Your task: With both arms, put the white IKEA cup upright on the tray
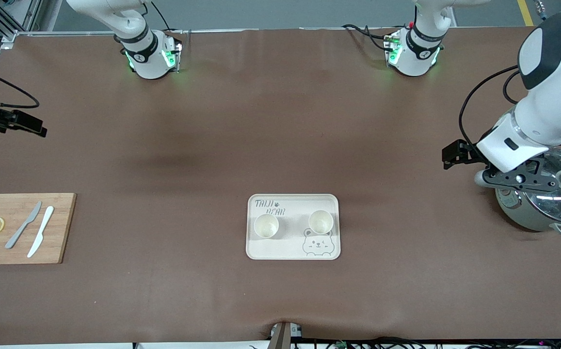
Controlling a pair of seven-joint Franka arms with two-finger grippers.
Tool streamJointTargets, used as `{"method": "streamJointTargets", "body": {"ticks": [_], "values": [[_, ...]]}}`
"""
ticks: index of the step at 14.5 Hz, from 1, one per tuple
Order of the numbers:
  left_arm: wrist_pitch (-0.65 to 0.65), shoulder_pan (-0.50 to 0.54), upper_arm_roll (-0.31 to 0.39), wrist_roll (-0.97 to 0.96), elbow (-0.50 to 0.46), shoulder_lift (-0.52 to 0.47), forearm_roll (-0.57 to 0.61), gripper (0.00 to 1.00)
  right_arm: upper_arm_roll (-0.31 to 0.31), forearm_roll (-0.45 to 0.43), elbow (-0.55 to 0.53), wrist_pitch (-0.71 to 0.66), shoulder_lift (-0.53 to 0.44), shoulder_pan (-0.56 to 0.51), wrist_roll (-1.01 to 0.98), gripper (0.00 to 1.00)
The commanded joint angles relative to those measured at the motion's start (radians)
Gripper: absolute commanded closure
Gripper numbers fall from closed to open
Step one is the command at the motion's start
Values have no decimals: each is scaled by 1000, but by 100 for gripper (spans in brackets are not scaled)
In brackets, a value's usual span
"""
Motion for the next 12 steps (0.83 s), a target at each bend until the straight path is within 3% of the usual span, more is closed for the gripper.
{"method": "streamJointTargets", "body": {"ticks": [1,10,12], "values": [[-19,0,7,-9,-5,-27,18,0,23,-6,-38,17,-58,-26,-25,0],[-16,25,7,5,9,-15,15,0,23,-5,-101,101,-61,-37,-48,0],[-5,75,6,8,14,5,6,0,23,-5,-101,116,-56,-35,-48,0]]}}
